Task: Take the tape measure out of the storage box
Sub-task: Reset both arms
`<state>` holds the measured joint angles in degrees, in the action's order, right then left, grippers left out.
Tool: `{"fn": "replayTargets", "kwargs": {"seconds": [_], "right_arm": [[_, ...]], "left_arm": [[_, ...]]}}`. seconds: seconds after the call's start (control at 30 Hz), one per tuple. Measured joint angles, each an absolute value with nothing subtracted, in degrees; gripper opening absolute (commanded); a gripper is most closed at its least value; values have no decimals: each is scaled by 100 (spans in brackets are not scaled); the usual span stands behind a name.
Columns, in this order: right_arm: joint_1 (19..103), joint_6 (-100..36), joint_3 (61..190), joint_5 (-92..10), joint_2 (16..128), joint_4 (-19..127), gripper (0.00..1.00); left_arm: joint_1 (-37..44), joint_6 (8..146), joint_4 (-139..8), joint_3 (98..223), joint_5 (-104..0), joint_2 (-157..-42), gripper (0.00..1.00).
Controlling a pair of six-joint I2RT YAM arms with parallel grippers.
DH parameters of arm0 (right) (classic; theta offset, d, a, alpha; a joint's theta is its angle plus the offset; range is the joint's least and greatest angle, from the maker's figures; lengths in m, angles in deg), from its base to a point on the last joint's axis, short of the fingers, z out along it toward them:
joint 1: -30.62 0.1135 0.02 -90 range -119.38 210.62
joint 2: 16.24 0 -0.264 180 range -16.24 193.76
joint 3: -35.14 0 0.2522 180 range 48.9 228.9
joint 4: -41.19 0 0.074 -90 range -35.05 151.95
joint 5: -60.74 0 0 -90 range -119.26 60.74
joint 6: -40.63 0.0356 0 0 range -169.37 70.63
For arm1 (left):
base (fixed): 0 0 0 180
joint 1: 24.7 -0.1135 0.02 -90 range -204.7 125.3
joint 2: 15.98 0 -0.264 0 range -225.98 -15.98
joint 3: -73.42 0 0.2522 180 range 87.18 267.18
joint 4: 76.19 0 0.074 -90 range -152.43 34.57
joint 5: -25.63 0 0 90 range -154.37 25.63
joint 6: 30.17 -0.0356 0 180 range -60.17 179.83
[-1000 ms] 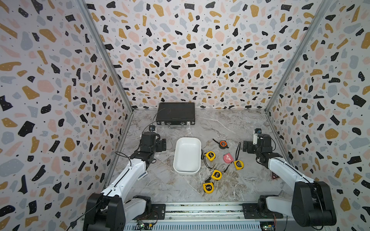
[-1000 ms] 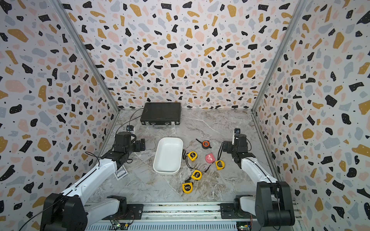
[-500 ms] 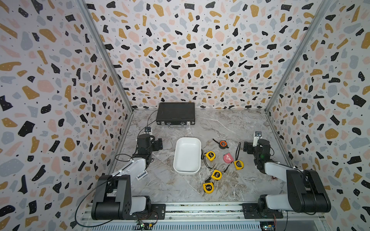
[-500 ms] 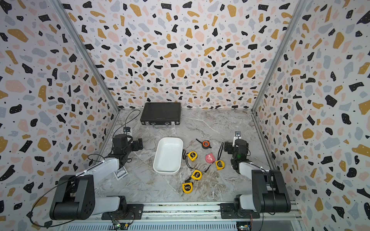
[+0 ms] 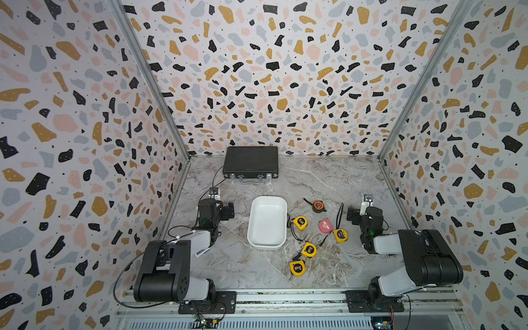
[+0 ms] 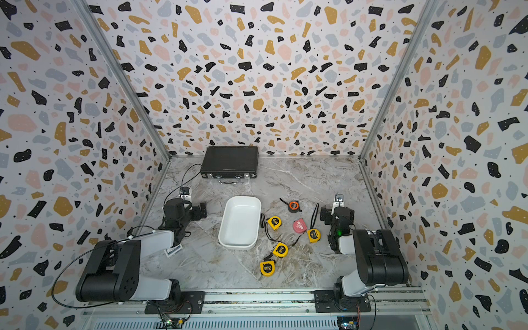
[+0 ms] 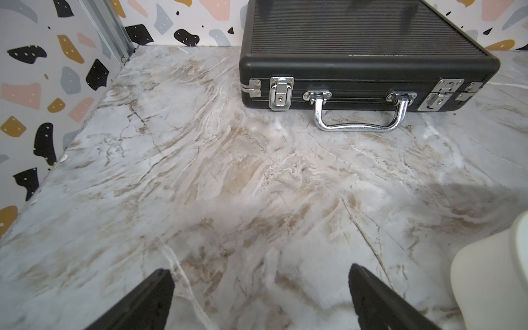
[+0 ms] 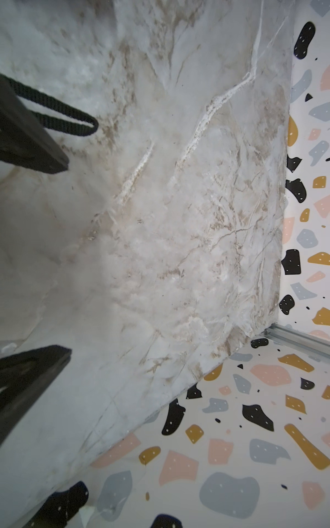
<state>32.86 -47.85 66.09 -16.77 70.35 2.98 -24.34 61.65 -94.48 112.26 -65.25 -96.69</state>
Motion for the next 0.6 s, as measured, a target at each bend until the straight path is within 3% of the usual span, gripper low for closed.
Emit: {"fn": "replayTargets", "kwargs": {"seconds": [0.4,0.6], "right_arm": [[3326,-5056,6611,-2173,7037,200,99],[3326,-5012,6622,-1926,7037,222,99]], "left_arm": [[-2434,6168,-9518,11226,-6528,-9669,100],[-2434,6168,-9518,11226,-6528,-9669,100]]}}
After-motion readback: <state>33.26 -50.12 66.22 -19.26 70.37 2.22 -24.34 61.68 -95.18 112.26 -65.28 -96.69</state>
